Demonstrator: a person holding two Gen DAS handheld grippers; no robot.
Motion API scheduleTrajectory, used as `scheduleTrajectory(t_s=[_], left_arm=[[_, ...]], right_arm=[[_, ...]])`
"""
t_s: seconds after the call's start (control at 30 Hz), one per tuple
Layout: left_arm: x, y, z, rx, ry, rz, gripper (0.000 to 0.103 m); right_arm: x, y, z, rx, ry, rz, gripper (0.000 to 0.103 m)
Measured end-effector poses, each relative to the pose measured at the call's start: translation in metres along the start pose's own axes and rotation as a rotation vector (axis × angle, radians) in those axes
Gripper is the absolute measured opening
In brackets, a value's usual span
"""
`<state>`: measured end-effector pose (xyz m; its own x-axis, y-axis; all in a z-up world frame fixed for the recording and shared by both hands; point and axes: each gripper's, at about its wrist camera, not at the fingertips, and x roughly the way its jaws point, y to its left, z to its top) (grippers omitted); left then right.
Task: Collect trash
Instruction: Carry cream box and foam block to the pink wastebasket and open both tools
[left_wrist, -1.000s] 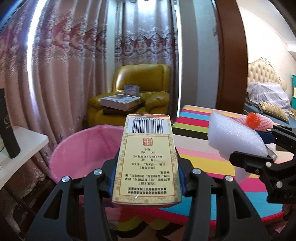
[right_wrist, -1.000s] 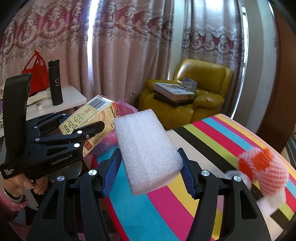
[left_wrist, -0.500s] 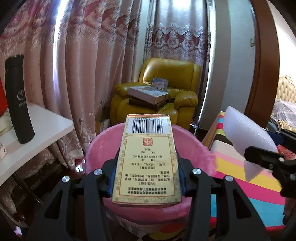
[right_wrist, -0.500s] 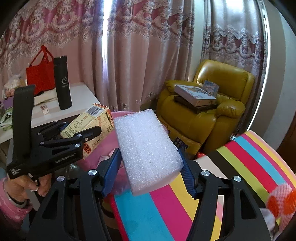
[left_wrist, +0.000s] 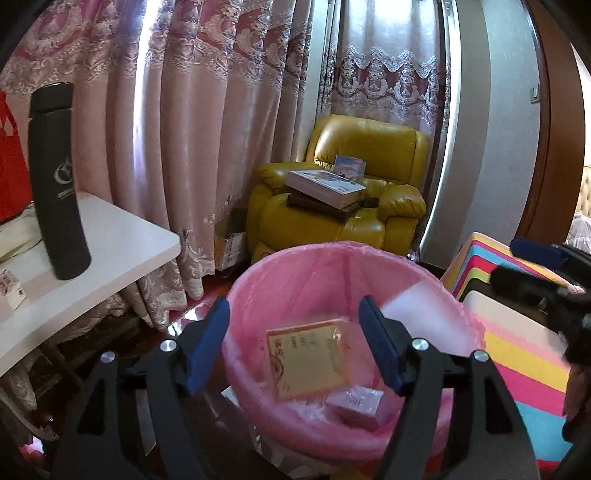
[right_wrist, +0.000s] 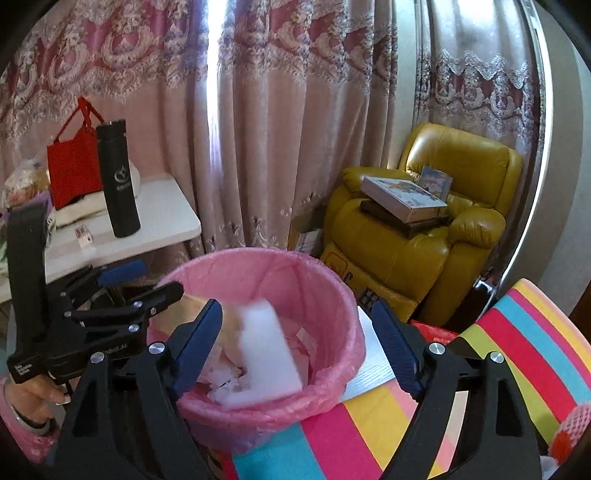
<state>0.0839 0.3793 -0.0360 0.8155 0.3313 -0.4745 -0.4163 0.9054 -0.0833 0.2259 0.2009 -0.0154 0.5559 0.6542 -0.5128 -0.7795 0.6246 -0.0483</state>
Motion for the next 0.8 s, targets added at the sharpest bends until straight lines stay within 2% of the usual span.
scheduleTrajectory(t_s=[0.2, 0.33, 0.6, 0.8], left_arm=[[-0.024, -0.004, -0.012, 0.018, -0.03, 0.028, 0.096], [-0.042, -0.032, -0.018, 0.047, -0.046, -0.042, 0.098], [-0.053, -0.142, -0.037, 0.217, -0.019, -0.24, 0.098], [-0.06, -0.235, -0.053, 0.328, -0.059, -0.353, 0.098]], right_arm=[[-0.049, -0.004, -0.022, -0.042, -0.033, -0.062, 0.081], [-0.088, -0.016, -0.05, -0.034, -0.037, -0.117, 0.082], [-0.153, -0.074, -0.1, 0.113, -0.043, -0.242, 0.082], [-0.21, -0.132, -0.144, 0.25, -0.049, -0.39, 0.082]])
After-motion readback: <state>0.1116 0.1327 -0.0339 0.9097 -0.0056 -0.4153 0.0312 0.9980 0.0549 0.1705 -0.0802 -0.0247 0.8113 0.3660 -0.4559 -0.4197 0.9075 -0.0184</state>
